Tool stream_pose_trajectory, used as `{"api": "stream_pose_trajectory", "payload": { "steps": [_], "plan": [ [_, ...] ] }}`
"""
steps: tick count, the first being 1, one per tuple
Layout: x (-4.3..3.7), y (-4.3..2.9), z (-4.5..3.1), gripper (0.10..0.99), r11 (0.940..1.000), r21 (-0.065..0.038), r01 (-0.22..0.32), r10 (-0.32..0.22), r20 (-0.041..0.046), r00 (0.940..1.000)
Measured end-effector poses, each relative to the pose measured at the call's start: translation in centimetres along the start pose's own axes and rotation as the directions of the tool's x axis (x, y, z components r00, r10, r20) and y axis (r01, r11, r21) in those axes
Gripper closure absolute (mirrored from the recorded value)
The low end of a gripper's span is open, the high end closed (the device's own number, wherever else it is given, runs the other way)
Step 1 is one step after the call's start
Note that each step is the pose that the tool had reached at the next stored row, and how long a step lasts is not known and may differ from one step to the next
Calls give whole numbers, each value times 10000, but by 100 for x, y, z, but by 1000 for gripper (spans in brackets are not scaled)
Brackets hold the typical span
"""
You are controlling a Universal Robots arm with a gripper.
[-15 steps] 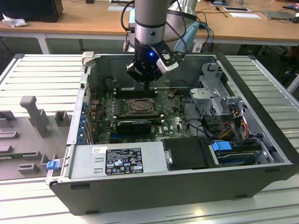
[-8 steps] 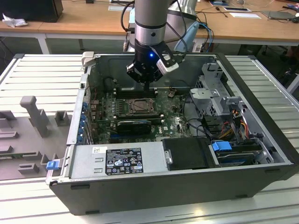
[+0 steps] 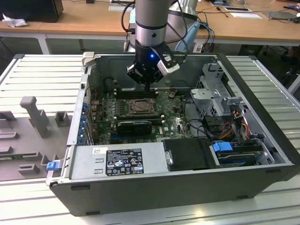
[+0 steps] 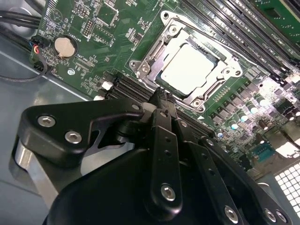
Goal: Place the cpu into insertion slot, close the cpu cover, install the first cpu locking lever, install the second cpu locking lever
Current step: 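Install the second cpu locking lever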
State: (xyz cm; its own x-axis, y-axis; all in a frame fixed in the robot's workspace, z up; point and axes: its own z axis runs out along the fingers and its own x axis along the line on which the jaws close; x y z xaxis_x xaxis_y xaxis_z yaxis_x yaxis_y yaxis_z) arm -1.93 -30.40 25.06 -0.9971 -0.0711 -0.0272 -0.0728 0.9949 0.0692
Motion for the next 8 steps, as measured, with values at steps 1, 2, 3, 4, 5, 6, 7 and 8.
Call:
{"api": "stream_pose_trajectory", "payload": {
  "steps": [1,2,3,4,5,6,7,8],
  "plan": [
    [0,-3,0,980,10000,0,1,-1,-1,10000],
    [1,-9,-1,980,10000,0,0,0,0,10000],
    [1,-14,-1,980,10000,0,1,-1,0,10000],
    [1,-19,-2,980,10000,1,0,0,0,10000],
    [2,-22,-2,980,10000,1,0,0,0,10000],
    [2,-27,-2,980,10000,1,0,0,-1,10000],
    [2,-32,-2,980,10000,0,0,0,0,10000],
    [3,-35,-2,980,10000,0,0,0,0,10000]
  ]
}}
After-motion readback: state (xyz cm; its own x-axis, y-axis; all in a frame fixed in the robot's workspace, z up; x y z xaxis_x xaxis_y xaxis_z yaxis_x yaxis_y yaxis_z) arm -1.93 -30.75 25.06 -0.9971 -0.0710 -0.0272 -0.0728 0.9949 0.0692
